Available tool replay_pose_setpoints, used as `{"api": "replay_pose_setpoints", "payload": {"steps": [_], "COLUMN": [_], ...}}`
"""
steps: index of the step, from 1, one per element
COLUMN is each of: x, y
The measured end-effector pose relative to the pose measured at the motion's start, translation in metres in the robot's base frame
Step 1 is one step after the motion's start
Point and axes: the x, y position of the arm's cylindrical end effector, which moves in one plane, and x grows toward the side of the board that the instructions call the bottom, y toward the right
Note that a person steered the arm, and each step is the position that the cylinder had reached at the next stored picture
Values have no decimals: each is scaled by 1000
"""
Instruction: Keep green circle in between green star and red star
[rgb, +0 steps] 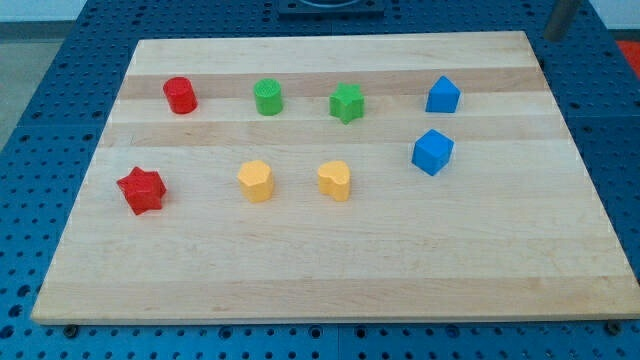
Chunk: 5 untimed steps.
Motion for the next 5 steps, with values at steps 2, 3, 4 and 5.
{"api": "replay_pose_setpoints", "payload": {"steps": [2,3,4,5], "x": [0,3,15,16], "y": [-51,-143,-216,-264]}}
